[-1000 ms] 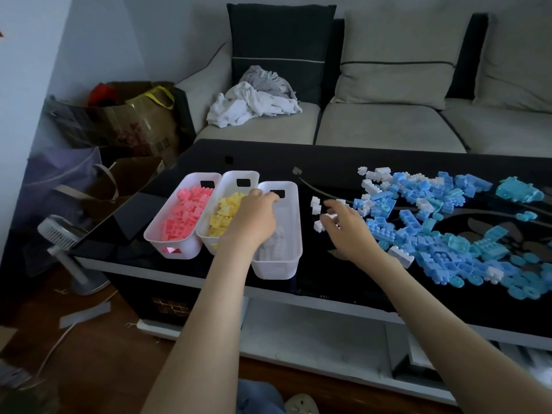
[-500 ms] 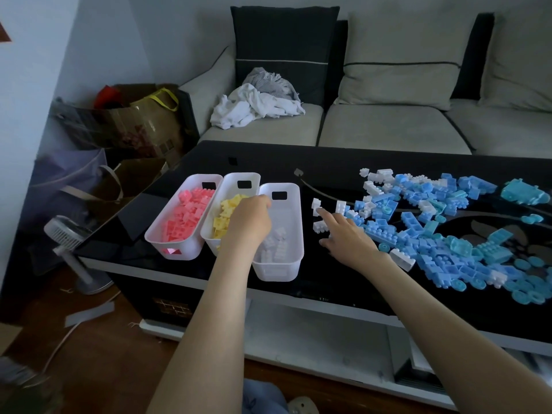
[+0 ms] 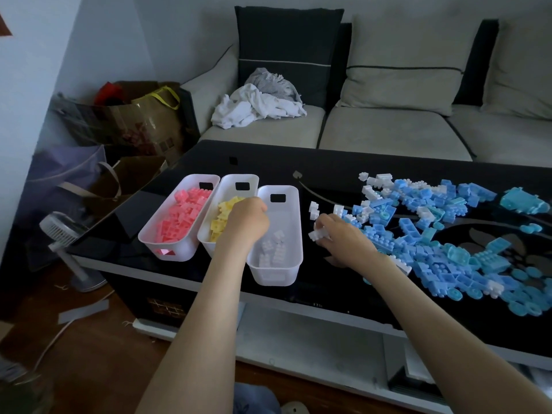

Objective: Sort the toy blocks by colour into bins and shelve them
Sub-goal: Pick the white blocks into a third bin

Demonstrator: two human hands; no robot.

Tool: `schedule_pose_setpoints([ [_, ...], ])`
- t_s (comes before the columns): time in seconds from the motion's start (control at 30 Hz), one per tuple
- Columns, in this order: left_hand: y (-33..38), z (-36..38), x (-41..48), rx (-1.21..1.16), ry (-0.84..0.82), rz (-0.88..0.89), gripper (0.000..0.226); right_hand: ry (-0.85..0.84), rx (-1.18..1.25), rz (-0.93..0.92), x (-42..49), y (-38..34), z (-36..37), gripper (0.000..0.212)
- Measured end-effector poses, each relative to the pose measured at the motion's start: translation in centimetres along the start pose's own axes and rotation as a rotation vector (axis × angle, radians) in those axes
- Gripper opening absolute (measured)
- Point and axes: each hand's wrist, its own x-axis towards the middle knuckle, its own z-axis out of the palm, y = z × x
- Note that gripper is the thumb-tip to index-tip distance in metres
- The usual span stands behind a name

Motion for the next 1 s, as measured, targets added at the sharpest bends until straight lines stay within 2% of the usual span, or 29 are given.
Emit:
schedule_pose_setpoints([
  [0.17, 0.4, 0.3, -0.1, 0.018, 0.015, -0.014, 0.043, 0.242, 0.284, 0.003, -0.1, -1.2, -1.3, 0.016],
  [0.3, 0.4, 0.3, 0.3, -0.044, 0.01, -0.041, 0.039, 0.308, 0.35, -0.136, -0.3, -4.7, -2.2, 0.018],
  [0.4, 0.0, 0.1, 0.5, -0.114, 0.014, -0.065, 0.038, 0.225, 0.319, -0.2, -0.3, -6.1, -1.4, 0.021],
  [0.47, 0.0, 0.0, 0.1, -0.086, 0.051, -0.052, 0.042, 0.161, 0.211, -0.195, -0.4, -6.1, -0.6, 0.031],
  [0.53, 0.7, 0.1, -0.4, 0.003, 0.109, 0.012, 0.045, 0.178, 0.149, -0.165, -0.8, -5.3, -0.6, 0.039],
  [0.63, 2.9, 1.0, -1.1, 0.064, 0.151, 0.184, 0.044, 0.238, 0.208, -0.074, -2.0, -2.4, -1.9, 0.037],
  [0.7, 4.6, 2.4, -1.4, 0.065, 0.127, 0.335, 0.041, 0.192, 0.199, 0.034, -3.2, 0.8, -2.9, 0.03],
  [0.83, 7.5, 5.5, -2.1, 0.099, -0.011, 0.53, 0.037, -0.029, 0.044, 0.231, -6.2, 6.4, -4.3, 0.012],
  [0.9, 8.4, 7.1, -2.2, 0.143, -0.093, 0.534, 0.039, -0.127, -0.025, 0.281, -7.4, 7.6, -4.5, 0.015],
  [1.0, 8.6, 9.3, -2.1, 0.316, -0.081, 0.485, 0.054, -0.144, -0.081, 0.247, -8.2, 7.8, -4.2, 0.019],
])
